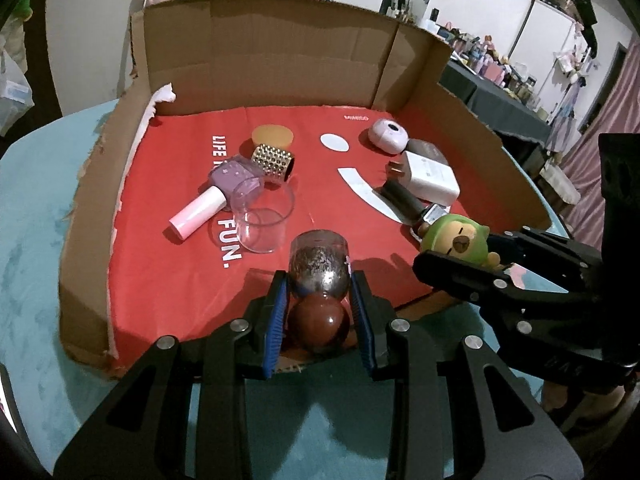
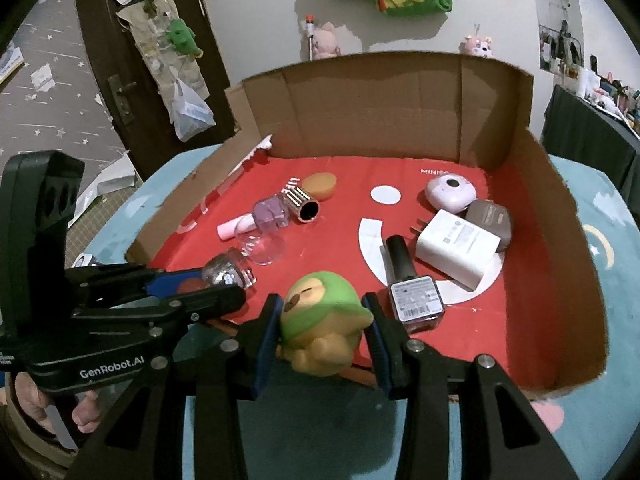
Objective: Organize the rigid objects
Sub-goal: 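Lift and carry the glitter bottle and figurine into the box with both tools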
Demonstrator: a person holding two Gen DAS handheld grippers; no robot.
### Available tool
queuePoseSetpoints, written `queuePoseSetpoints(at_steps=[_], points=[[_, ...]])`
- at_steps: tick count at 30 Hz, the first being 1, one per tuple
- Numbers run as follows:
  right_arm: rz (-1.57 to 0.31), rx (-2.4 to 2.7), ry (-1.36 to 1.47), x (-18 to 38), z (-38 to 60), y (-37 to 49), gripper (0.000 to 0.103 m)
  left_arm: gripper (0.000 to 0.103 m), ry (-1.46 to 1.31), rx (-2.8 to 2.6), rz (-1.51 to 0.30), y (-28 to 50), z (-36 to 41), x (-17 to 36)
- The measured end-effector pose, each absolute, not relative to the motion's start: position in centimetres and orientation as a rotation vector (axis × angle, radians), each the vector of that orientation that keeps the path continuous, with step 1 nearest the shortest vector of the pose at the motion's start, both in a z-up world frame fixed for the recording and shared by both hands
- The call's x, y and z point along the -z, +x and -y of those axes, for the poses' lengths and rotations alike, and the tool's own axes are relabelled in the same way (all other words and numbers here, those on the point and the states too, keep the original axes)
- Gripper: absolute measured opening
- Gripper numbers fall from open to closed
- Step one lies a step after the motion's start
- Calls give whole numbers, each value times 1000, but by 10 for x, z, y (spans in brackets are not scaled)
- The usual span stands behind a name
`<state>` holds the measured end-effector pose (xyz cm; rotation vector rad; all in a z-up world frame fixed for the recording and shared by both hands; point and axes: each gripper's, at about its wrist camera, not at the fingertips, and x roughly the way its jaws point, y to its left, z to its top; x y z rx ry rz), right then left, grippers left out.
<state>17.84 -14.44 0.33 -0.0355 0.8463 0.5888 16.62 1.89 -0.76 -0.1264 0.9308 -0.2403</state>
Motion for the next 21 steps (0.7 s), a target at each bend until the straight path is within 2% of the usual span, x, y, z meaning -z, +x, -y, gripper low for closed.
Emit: queuePoseSetpoints(at_steps=[21], points=[[-927, -543, -32, 25, 148, 206, 44, 29, -117, 212, -970, 191, -16, 26]])
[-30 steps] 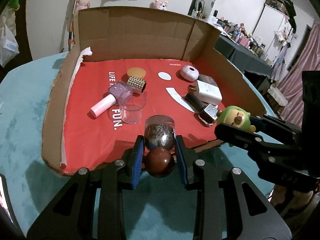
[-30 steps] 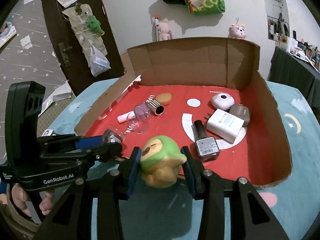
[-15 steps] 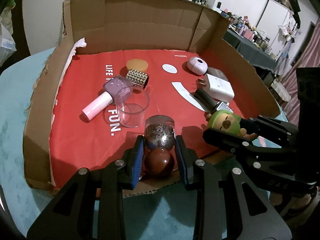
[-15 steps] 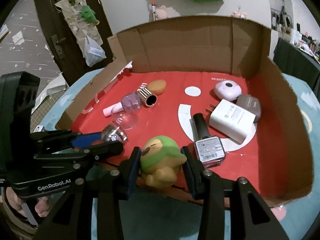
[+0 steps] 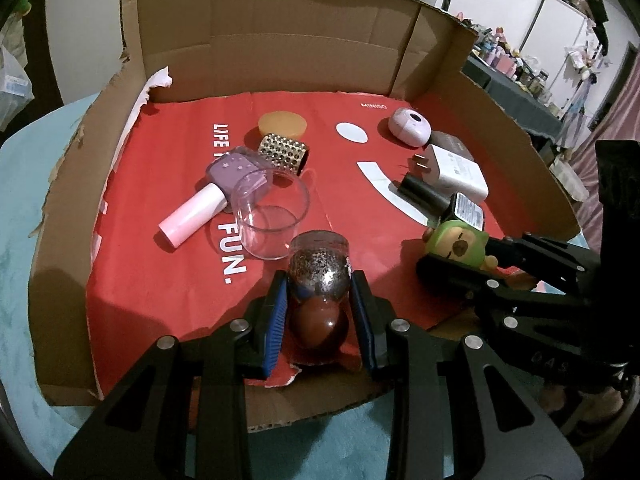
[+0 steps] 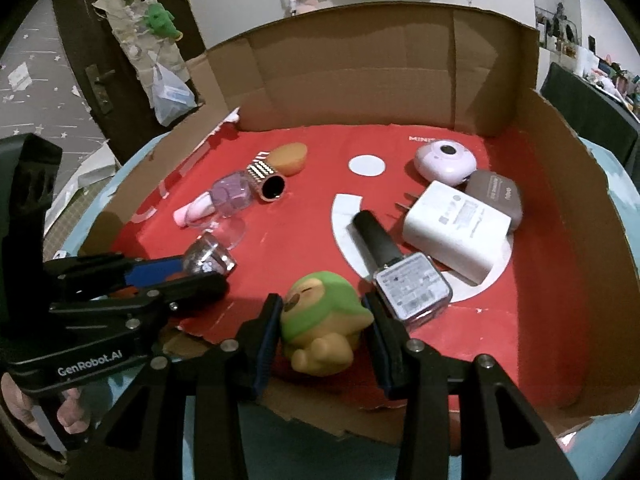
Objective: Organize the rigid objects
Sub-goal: 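Lift and carry the glitter bottle and figurine into the box with both tools, then lower the bottle and figurine onto the red paper and open both tools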
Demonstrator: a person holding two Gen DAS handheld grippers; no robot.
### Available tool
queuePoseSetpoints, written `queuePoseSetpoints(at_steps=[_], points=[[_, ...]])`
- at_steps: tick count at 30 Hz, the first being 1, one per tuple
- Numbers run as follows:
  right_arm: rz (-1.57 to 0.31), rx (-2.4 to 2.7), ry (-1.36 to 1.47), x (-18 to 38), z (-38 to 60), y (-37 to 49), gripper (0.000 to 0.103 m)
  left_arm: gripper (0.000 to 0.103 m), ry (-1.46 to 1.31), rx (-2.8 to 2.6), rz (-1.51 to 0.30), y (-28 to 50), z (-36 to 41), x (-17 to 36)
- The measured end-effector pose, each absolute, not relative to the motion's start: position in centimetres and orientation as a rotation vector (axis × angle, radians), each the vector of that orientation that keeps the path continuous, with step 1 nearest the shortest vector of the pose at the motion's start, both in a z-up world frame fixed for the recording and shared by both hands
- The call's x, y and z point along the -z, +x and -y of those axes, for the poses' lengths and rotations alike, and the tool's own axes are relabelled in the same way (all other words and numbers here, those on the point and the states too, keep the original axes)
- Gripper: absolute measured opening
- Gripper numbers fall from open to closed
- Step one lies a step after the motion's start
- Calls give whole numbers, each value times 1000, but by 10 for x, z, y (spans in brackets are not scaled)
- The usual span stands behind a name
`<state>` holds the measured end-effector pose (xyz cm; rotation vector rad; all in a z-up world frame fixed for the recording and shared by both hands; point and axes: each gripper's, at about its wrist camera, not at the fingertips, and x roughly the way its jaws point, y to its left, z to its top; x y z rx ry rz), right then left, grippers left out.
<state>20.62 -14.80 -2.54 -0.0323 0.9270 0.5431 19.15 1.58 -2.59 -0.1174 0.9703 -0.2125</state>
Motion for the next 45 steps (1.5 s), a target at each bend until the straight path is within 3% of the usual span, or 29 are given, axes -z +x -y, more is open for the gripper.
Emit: queuePoseSetpoints(at_steps=[16, 45], points=[[-867, -423, -125, 24, 144, 214, 44, 29, -100, 163, -955, 204, -22, 27], [-867, -430, -44, 27, 149, 223, 41, 29, -106, 140, -946, 210, -24, 27]])
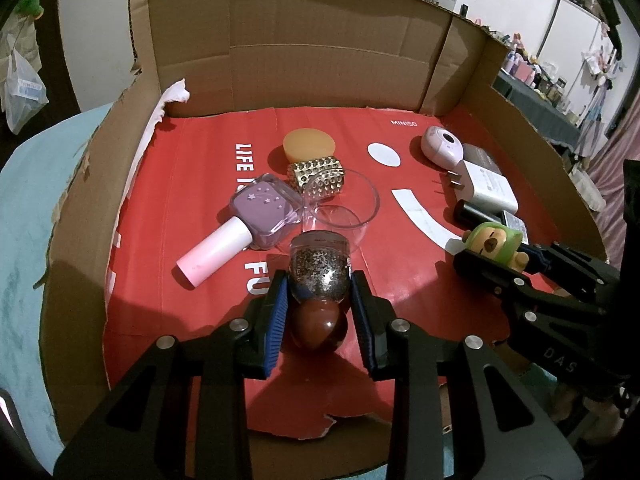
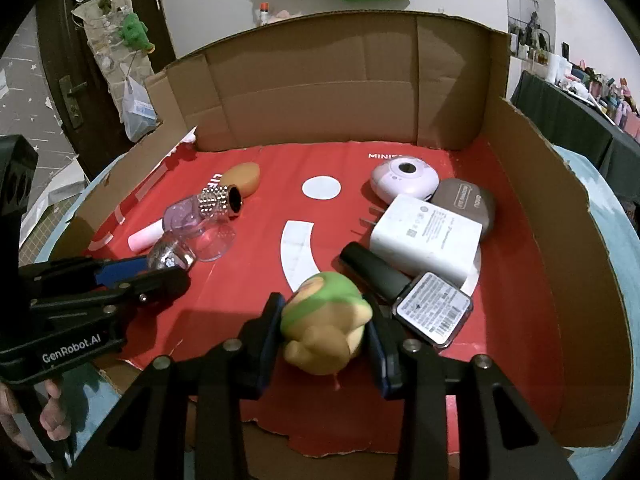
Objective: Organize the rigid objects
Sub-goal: 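Lower the bottle and figurine onto the red paper and open both tools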
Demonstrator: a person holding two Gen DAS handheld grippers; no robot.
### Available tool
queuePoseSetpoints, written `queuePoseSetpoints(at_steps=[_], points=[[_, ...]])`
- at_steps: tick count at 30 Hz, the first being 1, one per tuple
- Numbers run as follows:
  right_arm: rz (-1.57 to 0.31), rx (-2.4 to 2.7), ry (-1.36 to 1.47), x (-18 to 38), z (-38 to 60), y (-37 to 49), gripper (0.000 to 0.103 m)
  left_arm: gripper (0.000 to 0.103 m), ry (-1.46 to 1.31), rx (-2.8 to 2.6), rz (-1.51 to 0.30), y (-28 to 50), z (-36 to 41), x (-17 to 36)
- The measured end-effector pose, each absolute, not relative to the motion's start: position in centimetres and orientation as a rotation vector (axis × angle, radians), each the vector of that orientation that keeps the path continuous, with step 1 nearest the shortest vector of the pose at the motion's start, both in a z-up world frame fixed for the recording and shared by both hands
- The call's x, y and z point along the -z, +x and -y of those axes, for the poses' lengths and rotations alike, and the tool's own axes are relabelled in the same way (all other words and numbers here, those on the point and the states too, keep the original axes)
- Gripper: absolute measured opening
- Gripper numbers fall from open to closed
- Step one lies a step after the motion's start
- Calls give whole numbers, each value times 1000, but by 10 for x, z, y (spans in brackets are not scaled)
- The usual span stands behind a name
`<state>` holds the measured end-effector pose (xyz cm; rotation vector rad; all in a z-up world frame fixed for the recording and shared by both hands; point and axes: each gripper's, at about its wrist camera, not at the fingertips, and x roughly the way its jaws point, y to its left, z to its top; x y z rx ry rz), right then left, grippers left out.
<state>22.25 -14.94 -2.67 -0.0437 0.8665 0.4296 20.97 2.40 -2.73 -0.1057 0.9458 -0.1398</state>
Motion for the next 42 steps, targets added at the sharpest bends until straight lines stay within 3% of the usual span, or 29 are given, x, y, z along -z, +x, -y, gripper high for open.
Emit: queuePoseSetpoints(at_steps=[25, 29, 30, 31, 33, 42], points=[[-862, -420, -25, 26, 155, 222, 42, 29, -116, 134, -955, 211, -29, 26], [-850, -421, -16, 21, 158, 219, 52, 30, -123, 126, -952, 209, -32, 24], [-847, -421, -18, 20, 158, 218, 55, 38, -125, 124, -947, 208, -32, 22], [-842, -417, -23, 18, 158, 217, 56, 63, -128, 123, -943, 207, -33, 20], [-834, -418, -19, 14, 160, 214, 58, 88, -139, 111, -921, 202, -34, 14], [-778, -421, -5, -7, 163, 200, 76, 88, -138, 100, -876, 187, -36, -4]])
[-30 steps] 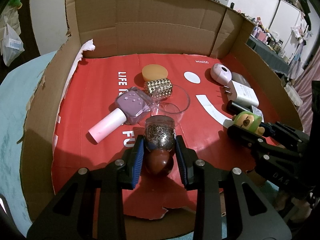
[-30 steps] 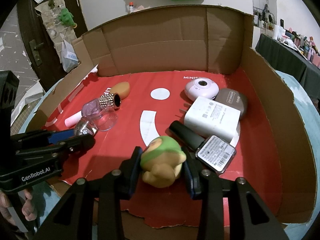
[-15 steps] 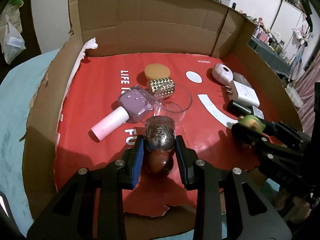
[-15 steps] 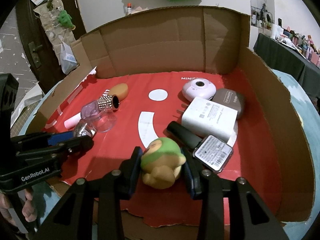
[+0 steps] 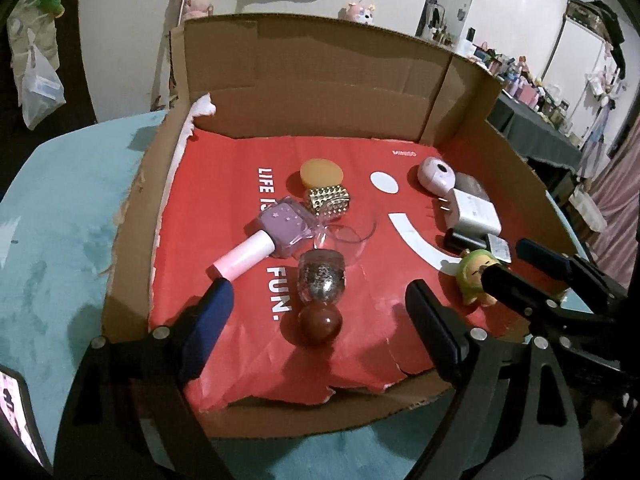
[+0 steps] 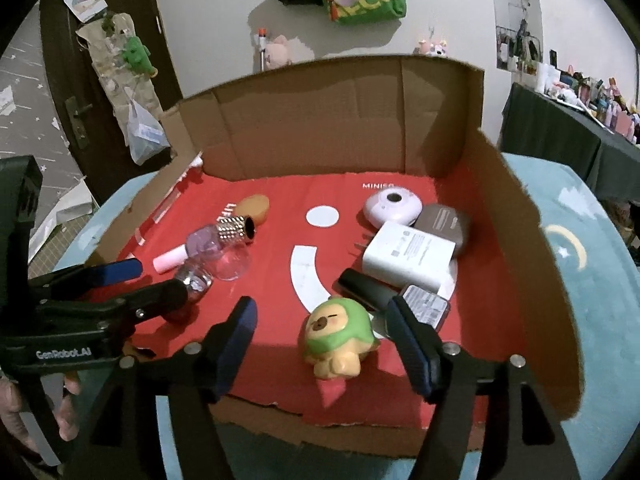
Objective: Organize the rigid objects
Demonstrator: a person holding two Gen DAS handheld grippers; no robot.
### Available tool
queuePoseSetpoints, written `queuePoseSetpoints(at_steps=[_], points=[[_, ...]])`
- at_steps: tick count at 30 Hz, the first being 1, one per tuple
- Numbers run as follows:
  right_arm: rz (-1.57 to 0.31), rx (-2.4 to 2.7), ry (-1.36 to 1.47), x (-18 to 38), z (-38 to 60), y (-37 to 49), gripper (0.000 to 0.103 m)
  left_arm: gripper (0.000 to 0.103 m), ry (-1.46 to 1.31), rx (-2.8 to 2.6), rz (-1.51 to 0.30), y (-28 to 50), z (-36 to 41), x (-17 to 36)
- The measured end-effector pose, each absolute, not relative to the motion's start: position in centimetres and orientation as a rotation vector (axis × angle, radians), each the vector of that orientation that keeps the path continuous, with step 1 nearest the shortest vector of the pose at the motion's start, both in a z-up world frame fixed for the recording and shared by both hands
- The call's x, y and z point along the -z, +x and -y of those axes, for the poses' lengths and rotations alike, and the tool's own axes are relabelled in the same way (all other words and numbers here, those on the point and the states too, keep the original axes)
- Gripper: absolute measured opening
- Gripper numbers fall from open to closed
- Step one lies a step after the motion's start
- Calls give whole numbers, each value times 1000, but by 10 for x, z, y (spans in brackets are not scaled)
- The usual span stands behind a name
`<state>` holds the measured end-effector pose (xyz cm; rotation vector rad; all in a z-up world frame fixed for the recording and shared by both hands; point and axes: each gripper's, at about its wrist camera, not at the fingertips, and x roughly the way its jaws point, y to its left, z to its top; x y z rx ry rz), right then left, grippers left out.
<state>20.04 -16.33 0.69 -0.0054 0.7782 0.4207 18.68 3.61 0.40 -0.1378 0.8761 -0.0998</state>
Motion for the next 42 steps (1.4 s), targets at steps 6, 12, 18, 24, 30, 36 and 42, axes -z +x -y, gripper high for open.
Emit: queuePoseSetpoints(at_steps=[6, 12, 18, 24, 30, 36, 42], points=[[-729, -418, 5, -22, 168, 188, 88, 94, -131, 83, -841, 173, -38, -16], [-688, -393, 3, -30, 171, 174, 101, 98, -108, 61, -818, 160, -36, -20], [-678, -362, 4, -27, 173, 164, 103, 98, -64, 25, -774, 143, -32, -22], [-687, -308, 16, -17, 179, 160, 103, 98, -28, -16, -746, 130, -31, -22], [-708, -274, 19, -3, 179, 161, 103, 98, -1, -35, -768, 132, -29, -12], [-723, -255, 3, 6, 178, 162, 103, 98, 3, -42, -778, 134, -28, -3], [-726, -253, -7, 9, 177, 162, 103, 98, -12, -29, -796, 136, -28, 3]])
